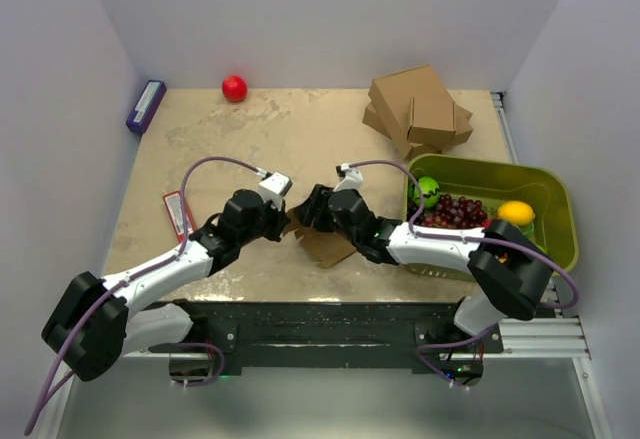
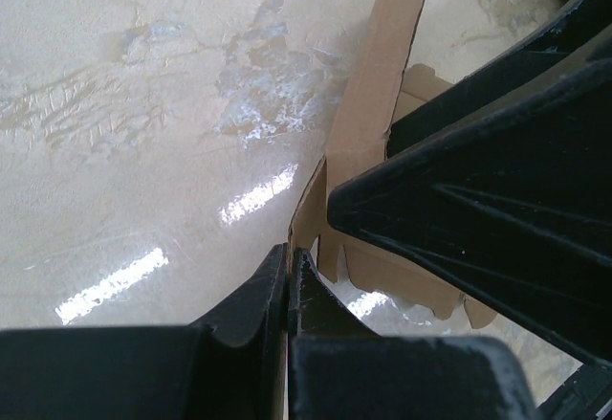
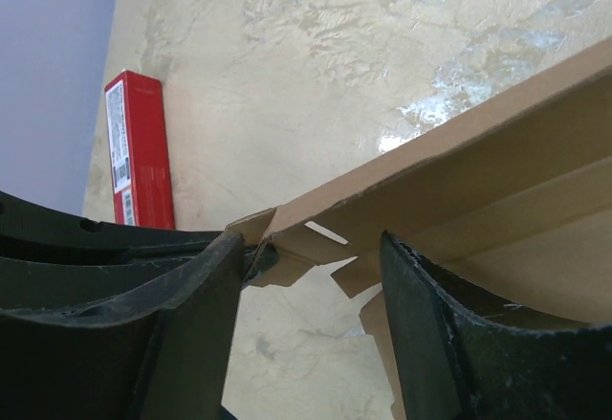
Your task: Fold the paper box
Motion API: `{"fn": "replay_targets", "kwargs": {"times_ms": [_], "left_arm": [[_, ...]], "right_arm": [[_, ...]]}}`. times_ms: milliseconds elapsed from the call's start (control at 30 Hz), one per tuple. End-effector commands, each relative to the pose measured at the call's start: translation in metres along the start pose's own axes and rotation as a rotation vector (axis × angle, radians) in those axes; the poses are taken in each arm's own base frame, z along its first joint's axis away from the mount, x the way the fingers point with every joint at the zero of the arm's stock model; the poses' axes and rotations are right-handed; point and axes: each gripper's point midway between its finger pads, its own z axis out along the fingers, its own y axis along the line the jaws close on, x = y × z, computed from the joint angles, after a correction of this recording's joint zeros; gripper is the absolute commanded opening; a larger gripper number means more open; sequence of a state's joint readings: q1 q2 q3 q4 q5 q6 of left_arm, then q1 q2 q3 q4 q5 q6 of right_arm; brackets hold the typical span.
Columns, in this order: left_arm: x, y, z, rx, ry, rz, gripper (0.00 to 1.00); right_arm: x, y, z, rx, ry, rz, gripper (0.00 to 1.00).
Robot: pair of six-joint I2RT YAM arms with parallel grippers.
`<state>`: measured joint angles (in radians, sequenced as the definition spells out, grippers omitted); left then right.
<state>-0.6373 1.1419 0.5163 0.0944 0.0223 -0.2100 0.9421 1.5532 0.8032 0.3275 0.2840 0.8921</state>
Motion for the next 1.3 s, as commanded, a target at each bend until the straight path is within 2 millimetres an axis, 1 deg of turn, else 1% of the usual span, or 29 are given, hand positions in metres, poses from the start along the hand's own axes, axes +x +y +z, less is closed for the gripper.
{"fn": "replay_targets", "kwargs": {"times_ms": [0,33,100,300,500,600,700,900,1067,1267], "left_arm": [[-0.028,-0.007,-0.004,0.015,-0.074,-0.009,0.0],[-0.029,-0.006,-0.004,0.014,-0.076,-0.008,0.0],[-0.029,-0.006,-0.005,0.014,-0.076,-0.007,0.0],[-0.029,-0.01,-0.005,0.036,-0.074,0.01,0.0],[-0.028,-0.014,-0.006,0.064,-0.069,0.029,0.0],[-0.028,-0.015,-0.006,0.068,-0.072,0.031,0.0],[-0.029,-0.015,-0.007,0.068,-0.072,0.033,0.0],[-0.029,-0.015,-0.007,0.072,-0.07,0.031,0.0],[-0.027,-0.019,-0.006,0.091,-0.061,0.035,0.0],[-0.024,-0.021,-0.006,0.106,-0.049,0.038,0.0]], "right_arm": [[-0.019,0.008,-0.001,0.02,-0.072,-0.011,0.59],[-0.019,0.005,-0.002,0.031,-0.077,-0.017,0.56],[-0.022,-0.004,-0.003,0.07,-0.095,-0.031,0.55],[-0.033,-0.015,-0.002,0.131,-0.15,-0.099,0.51],[-0.047,-0.011,0.0,0.141,-0.187,-0.153,0.5],[-0.052,-0.012,0.003,0.158,-0.205,-0.181,0.49],[-0.053,-0.014,0.003,0.166,-0.214,-0.222,0.48],[-0.053,-0.02,0.004,0.16,-0.234,-0.302,0.43],[-0.057,-0.012,0.008,0.118,-0.25,-0.358,0.41],[-0.061,0.007,0.014,0.05,-0.259,-0.374,0.41]]}}
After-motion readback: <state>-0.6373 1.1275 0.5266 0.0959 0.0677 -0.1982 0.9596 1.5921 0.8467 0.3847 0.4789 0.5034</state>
